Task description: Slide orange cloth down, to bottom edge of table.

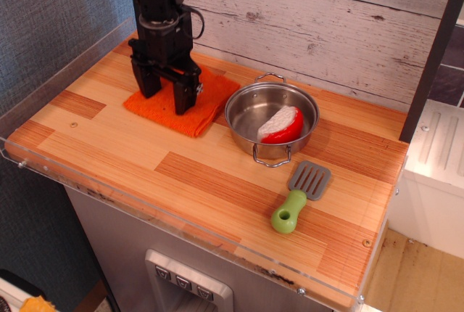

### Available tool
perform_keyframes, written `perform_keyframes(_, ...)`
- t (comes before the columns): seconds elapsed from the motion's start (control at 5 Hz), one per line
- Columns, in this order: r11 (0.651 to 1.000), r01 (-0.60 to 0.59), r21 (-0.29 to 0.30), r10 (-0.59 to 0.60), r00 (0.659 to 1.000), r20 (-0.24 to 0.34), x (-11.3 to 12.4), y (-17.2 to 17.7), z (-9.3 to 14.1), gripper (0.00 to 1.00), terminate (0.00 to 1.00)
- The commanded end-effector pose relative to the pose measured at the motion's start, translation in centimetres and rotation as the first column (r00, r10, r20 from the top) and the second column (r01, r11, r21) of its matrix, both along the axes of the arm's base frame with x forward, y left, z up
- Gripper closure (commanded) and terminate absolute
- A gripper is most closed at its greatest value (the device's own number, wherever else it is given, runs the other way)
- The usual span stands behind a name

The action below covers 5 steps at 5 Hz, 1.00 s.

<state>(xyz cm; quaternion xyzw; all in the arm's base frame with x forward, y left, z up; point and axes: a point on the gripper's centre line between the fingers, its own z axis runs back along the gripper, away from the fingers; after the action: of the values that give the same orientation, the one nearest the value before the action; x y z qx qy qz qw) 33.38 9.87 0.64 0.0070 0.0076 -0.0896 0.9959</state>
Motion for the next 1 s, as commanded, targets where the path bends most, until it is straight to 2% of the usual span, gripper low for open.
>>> perform_keyframes(0.0,0.999,0.048,0.021,-0.049,0.999,0.011,-4.2,0.9,1.2,0.00,0.00)
perform_keyframes(0.2,0.998,0.025,0.066,-0.023,1.000,-0.018,-6.9,1.7,1.1,0.00,0.00)
perform_keyframes(0.4,0.996,-0.007,0.093,0.011,0.999,-0.040,-8.1,1.8,1.4,0.00,0.00)
perform_keyframes(0.6,0.995,-0.001,0.104,0.006,0.999,-0.047,-8.4,1.5,1.6,0.00,0.00)
perform_keyframes(0.8,0.996,-0.009,0.087,0.012,0.999,-0.036,-7.6,1.0,1.8,0.00,0.00)
